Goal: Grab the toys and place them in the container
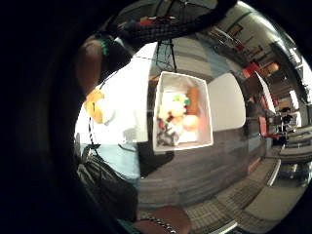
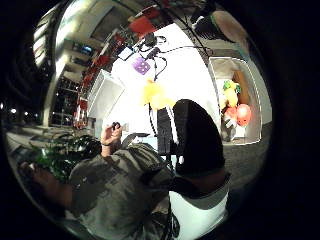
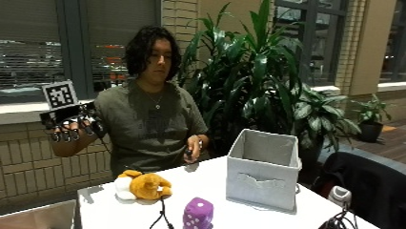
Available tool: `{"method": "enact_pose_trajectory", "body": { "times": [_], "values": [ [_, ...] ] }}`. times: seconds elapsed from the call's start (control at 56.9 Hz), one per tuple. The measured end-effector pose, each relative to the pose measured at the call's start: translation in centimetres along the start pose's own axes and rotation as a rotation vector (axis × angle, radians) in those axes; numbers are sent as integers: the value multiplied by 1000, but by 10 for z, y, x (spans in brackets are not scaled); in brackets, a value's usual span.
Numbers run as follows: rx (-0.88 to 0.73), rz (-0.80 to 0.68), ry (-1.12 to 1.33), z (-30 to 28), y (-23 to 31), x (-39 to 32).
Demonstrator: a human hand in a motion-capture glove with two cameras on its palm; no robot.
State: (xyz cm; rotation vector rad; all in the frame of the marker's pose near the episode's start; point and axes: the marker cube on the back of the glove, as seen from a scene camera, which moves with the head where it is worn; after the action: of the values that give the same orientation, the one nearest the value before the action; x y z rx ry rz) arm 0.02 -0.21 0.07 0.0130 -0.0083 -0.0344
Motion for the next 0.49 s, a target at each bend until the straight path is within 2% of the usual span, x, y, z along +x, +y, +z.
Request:
{"method": "enact_pose_trajectory", "body": {
  "times": [0.07, 0.141, 0.264, 0.352, 0.492],
  "values": [
    [29, -34, -9, 1, -6, 0],
    [67, -9, -6, 2, -11, -2],
    [112, -106, 5, -1, -13, 1],
    [-2, -70, 17, -7, 1, 1],
    [-6, -46, -13, 2, -8, -10]
  ]
}}
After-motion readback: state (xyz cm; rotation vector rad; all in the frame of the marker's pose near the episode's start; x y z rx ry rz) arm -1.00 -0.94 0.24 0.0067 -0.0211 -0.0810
